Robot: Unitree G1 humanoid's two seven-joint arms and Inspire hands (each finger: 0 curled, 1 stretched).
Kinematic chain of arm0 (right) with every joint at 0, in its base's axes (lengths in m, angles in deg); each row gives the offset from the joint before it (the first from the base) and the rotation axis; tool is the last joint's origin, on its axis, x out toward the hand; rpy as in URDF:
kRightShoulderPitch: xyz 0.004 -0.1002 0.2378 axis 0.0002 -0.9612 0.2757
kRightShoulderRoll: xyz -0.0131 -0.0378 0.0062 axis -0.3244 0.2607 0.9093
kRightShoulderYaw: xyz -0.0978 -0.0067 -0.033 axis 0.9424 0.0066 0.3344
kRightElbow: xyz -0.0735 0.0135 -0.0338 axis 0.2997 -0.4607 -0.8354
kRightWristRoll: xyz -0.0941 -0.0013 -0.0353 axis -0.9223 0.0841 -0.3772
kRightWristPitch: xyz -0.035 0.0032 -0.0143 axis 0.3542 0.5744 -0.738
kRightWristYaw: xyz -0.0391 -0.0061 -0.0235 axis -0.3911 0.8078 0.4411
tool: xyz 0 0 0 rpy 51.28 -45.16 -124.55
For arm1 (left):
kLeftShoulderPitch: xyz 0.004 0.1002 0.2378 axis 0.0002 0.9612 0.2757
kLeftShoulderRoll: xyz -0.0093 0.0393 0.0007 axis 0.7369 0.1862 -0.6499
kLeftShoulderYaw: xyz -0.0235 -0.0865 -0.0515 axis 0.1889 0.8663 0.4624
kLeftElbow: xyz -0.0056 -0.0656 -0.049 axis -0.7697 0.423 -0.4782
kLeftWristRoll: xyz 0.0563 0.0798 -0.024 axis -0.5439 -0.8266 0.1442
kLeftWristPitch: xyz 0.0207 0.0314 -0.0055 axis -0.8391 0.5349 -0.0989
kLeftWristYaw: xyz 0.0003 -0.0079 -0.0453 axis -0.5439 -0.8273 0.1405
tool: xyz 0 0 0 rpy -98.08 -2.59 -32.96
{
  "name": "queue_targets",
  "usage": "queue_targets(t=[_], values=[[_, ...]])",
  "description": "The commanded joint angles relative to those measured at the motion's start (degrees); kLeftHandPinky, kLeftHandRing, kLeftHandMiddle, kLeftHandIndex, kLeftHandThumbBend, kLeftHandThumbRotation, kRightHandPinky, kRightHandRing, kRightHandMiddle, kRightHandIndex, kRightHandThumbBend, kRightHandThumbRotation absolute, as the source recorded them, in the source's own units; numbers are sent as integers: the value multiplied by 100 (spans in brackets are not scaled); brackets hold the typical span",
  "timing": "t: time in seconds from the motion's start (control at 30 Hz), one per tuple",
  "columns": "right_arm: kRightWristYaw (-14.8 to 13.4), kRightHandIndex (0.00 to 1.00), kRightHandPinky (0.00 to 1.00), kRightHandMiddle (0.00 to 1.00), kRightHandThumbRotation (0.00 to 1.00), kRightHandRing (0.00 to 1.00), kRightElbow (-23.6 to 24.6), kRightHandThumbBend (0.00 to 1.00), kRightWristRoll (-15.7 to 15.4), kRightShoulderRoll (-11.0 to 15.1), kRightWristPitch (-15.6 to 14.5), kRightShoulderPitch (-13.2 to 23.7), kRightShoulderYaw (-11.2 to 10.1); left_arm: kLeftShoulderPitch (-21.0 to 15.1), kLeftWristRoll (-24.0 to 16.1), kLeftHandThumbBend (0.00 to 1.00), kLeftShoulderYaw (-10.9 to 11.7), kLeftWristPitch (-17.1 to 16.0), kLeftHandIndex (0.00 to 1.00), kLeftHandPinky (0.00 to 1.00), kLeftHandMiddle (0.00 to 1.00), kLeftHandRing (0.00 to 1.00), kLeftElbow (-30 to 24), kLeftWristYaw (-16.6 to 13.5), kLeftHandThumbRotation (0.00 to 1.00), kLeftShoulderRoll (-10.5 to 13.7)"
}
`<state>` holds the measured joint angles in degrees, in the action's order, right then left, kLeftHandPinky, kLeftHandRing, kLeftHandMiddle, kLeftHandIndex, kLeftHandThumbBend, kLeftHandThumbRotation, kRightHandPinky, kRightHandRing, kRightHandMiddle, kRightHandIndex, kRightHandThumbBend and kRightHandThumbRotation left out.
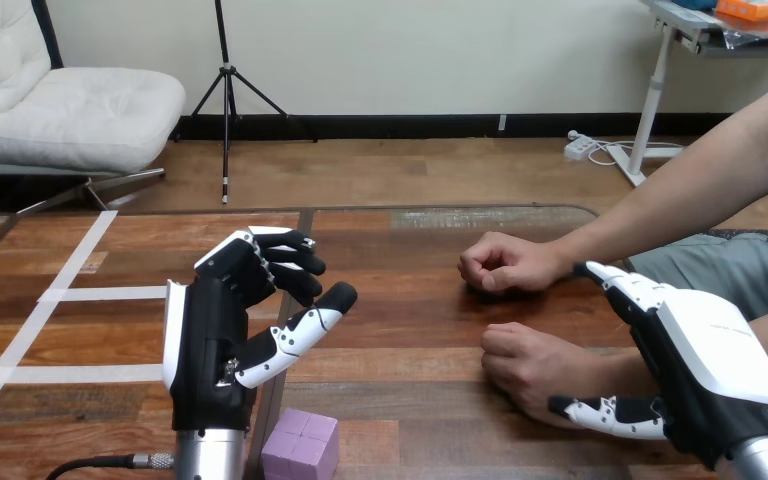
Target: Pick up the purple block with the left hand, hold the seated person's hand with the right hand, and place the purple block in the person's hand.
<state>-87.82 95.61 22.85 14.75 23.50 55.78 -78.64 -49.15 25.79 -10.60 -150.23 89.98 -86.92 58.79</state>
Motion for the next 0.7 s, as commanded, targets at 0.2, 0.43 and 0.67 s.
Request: queue_targets(t=[0.2,0.43,0.67], values=[[36,88,92,89,22,89,363,82,-17,142,-35,228,-87,-179,-240,81,153,-154,51,33,48,40,-135,11,15,56],[10,88,92,89,23,89,358,82,-11,130,-27,206,-65,-137,-594,80,179,22,52,33,49,41,-244,-60,18,188],[3,88,92,89,24,89,331,79,41,108,8,196,-45,-81,-1148,78,176,240,53,37,51,44,-407,-238,24,381]])
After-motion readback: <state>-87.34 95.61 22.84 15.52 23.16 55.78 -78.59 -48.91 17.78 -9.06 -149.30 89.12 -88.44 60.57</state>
